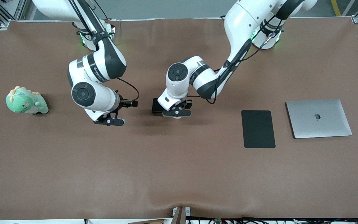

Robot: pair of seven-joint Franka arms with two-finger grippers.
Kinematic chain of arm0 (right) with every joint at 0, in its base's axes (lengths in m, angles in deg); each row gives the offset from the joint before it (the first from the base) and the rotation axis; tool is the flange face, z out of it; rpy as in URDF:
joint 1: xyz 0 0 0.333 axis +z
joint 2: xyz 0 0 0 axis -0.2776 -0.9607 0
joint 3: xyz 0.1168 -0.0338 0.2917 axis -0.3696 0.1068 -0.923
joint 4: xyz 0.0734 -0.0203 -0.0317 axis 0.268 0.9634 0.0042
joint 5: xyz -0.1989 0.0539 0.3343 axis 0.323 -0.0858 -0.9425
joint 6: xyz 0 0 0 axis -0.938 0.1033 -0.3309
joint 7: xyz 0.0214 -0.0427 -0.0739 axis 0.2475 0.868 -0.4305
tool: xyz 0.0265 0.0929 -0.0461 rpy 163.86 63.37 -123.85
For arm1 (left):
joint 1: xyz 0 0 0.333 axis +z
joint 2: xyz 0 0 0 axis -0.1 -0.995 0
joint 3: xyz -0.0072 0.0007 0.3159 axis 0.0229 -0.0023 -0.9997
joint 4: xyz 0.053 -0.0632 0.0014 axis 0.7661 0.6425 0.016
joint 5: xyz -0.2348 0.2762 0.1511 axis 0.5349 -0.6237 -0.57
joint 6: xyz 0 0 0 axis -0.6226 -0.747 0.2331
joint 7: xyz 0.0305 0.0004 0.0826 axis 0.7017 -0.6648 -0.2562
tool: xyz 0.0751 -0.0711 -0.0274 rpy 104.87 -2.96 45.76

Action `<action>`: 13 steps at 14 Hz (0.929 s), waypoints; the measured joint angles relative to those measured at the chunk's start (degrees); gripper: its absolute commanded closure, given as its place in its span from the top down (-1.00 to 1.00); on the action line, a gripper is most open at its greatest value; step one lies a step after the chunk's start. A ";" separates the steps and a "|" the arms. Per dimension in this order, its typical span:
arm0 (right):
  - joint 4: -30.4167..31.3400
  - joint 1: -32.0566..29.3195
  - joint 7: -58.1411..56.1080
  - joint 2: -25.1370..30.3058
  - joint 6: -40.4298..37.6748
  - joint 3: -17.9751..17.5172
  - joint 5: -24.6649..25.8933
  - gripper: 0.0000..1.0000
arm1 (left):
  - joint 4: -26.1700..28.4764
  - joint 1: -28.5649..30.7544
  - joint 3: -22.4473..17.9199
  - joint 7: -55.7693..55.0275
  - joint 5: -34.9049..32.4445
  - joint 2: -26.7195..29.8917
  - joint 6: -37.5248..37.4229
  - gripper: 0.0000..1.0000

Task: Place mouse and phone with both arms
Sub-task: 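Grasp the black phone with the right gripper while the left gripper lifts the mouse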

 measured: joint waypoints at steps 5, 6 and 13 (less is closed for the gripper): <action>0.01 0.01 0.01 -0.09 0.07 0.01 0.00 1.00 | -0.14 3.16 0.58 2.31 0.01 5.14 -4.16 -1.00; 0.02 0.01 0.01 -0.23 0.25 0.01 0.00 1.00 | -0.14 4.28 0.86 2.77 0.01 6.40 -4.99 -1.00; 0.92 3.92 3.34 -3.82 7.42 -0.10 -0.17 1.00 | -0.05 6.95 1.08 3.24 0.13 8.32 -6.22 -1.00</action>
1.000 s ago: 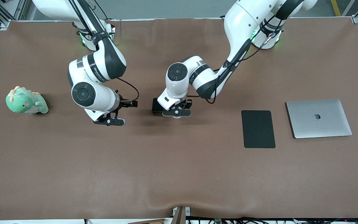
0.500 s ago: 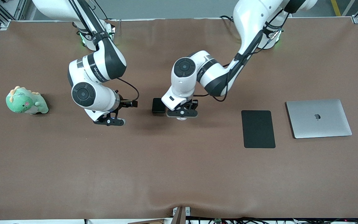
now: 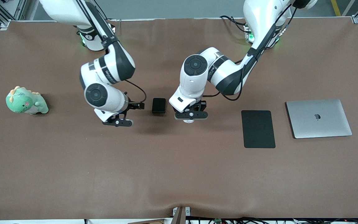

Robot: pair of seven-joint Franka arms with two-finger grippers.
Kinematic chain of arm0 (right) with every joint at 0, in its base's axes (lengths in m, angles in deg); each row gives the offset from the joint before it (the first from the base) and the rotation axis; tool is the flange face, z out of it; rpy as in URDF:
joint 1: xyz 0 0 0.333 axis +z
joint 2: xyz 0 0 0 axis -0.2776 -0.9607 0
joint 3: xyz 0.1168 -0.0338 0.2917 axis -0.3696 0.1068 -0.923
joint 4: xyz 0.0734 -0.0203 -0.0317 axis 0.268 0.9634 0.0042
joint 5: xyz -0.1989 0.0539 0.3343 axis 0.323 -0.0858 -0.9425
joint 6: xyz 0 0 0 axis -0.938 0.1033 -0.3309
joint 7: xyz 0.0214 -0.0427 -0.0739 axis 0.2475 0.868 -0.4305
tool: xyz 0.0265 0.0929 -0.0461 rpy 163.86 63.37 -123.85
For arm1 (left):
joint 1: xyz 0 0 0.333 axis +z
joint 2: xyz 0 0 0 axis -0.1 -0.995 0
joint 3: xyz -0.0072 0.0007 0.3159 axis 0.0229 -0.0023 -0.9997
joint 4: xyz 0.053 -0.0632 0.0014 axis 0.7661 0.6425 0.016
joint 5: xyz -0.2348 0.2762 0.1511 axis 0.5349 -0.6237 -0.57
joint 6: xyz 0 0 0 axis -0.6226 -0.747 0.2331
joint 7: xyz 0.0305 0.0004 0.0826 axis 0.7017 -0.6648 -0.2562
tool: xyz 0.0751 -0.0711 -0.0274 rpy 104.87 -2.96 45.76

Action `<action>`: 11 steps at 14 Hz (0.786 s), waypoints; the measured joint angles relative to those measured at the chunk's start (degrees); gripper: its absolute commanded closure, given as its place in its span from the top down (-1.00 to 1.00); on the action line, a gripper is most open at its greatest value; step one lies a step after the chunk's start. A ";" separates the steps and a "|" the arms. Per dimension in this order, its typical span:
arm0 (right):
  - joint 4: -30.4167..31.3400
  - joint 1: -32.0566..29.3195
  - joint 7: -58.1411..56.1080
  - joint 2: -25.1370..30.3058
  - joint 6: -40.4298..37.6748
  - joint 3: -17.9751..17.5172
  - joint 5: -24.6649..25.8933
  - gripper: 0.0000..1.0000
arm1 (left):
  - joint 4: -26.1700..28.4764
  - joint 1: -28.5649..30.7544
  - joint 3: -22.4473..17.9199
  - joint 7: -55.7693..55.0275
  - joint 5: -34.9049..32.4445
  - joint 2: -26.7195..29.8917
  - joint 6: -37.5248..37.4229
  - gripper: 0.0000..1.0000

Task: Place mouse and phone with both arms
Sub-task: 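Grasp the black phone with the right gripper while the left gripper lifts the mouse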

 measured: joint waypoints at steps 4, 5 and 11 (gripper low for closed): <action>0.43 3.61 3.50 -3.95 6.37 -0.02 -0.02 1.00 | -0.02 2.41 0.05 2.44 0.66 0.32 -0.12 -1.00; 0.74 4.42 4.47 -4.74 8.29 -0.02 -0.02 1.00 | -0.02 2.83 0.06 3.05 0.85 0.47 -0.18 -1.00; 2.32 8.67 8.91 -9.07 15.97 -0.02 -0.03 1.00 | 0.01 7.07 0.10 7.15 1.01 0.71 -0.40 -1.00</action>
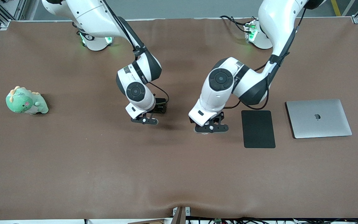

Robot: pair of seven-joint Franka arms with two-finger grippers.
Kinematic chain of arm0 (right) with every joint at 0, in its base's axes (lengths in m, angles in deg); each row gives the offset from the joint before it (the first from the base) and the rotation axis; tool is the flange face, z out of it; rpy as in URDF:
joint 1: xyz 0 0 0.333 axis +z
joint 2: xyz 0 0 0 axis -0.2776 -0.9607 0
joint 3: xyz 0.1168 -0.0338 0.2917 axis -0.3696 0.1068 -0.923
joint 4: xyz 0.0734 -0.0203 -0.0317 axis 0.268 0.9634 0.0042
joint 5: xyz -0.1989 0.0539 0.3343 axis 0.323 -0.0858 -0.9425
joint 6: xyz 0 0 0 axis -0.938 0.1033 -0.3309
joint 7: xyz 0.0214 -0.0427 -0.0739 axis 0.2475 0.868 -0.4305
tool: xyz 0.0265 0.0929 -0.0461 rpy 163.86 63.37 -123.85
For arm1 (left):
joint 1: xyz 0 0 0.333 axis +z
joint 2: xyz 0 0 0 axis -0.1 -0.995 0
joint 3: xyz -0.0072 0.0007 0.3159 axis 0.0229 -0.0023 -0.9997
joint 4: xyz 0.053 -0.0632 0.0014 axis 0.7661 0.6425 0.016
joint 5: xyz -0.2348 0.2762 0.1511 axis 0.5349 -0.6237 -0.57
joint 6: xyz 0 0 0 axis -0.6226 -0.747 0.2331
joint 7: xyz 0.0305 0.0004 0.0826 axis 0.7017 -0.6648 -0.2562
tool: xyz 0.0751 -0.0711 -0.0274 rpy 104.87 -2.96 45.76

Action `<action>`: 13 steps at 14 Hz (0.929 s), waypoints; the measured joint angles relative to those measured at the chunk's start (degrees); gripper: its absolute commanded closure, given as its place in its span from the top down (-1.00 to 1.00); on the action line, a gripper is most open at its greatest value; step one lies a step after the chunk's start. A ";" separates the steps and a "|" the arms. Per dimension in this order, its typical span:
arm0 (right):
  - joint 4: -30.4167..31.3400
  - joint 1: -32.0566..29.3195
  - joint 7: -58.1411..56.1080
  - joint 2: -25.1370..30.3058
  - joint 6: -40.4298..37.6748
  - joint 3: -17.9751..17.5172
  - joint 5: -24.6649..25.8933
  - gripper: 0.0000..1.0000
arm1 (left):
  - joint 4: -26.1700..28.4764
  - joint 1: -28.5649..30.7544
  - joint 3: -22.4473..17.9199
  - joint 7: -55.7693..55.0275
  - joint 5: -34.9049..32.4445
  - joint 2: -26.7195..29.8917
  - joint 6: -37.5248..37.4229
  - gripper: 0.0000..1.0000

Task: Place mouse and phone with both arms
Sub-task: 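Grasp the black phone with the right gripper while the left gripper lifts the mouse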

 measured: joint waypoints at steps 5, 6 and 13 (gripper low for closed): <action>2.53 2.16 0.47 -1.63 5.12 0.00 0.00 1.00 | 0.40 0.16 0.14 0.15 0.04 -0.01 -0.19 -1.00; 3.21 2.49 0.57 -1.67 6.45 -0.01 -0.01 1.00 | 0.47 0.15 0.15 0.15 0.05 -0.01 -0.19 -1.00; 4.40 4.32 2.59 -2.20 8.76 -0.02 -0.08 0.56 | 0.48 0.66 0.14 0.55 0.06 -0.01 -0.19 -1.00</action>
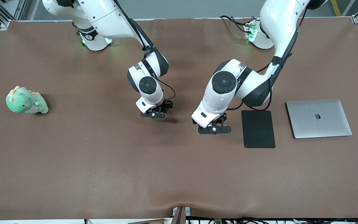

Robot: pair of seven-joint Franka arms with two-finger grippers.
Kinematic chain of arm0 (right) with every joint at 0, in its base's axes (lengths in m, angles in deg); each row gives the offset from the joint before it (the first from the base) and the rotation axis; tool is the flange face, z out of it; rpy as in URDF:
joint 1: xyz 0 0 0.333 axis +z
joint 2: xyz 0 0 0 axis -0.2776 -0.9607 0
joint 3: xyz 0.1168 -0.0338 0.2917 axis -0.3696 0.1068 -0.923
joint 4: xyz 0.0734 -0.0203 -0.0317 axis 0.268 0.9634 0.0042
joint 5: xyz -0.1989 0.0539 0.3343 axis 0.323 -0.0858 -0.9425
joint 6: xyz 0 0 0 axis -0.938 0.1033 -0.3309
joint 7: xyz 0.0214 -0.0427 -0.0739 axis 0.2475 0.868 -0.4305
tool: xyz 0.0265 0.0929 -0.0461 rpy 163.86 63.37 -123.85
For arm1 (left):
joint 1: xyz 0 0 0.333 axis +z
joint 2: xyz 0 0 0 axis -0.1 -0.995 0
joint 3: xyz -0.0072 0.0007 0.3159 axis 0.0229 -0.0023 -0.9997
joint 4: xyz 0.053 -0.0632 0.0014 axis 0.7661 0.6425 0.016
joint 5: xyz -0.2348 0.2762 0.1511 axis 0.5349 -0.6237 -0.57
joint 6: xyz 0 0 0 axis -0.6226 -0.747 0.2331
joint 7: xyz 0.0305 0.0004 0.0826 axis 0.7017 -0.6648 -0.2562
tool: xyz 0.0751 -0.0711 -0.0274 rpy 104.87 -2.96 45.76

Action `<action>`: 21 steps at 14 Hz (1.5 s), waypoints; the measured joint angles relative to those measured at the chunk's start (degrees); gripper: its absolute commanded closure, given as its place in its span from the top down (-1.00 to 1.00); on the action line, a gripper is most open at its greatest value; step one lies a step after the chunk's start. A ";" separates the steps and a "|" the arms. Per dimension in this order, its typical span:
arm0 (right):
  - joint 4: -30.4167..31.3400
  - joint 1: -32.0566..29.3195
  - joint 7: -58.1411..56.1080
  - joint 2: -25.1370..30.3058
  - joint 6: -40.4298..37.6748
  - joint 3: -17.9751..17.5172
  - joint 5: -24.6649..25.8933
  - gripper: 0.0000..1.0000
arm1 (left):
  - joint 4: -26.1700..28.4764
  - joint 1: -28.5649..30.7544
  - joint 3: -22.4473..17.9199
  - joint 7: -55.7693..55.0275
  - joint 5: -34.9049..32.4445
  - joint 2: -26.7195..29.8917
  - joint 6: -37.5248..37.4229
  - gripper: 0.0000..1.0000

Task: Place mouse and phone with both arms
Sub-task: 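Grasp the black phone with the right gripper while the left gripper lifts the mouse, then swing the left gripper to the pad while the right gripper carries the phone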

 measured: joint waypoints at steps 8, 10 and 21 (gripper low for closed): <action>0.21 -0.27 -0.10 0.32 -1.70 0.63 -0.10 -1.00 | 0.07 2.79 -0.02 3.49 0.59 -0.49 0.03 -1.00; 0.04 -1.60 -0.10 1.14 -4.04 1.06 -0.11 -1.00 | -0.01 2.92 -0.02 3.49 0.59 -0.49 0.07 -1.00; -0.21 -14.33 -3.26 7.55 -14.74 1.47 -0.11 -1.00 | -0.56 3.57 -0.04 3.49 0.60 -0.77 0.19 -1.00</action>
